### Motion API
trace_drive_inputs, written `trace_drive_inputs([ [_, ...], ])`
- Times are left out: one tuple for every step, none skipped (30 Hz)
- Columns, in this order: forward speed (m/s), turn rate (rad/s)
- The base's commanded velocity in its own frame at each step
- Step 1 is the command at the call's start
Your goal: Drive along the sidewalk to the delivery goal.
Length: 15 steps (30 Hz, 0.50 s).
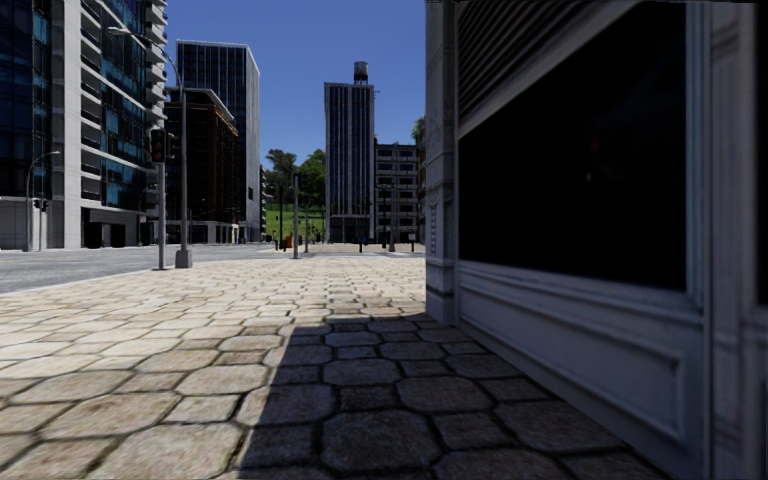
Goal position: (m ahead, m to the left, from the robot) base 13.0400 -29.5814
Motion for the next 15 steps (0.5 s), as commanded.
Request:
trace_drive_inputs([
  [2.0, 0.25],
  [2.0, 0.25],
  [2.0, 0.25],
  [2.0, 0.25],
  [2.0, 0.25],
  [2.0, 0.26],
  [2.0, 0.3],
  [2.0, 0.33],
  [2.0, 0.33],
  [2.0, 0.36],
  [2.0, 0.39],
  [2.0, 0.39],
  [2.0, 0.39],
  [2.0, 0.4],
  [2.0, 0.4],
])
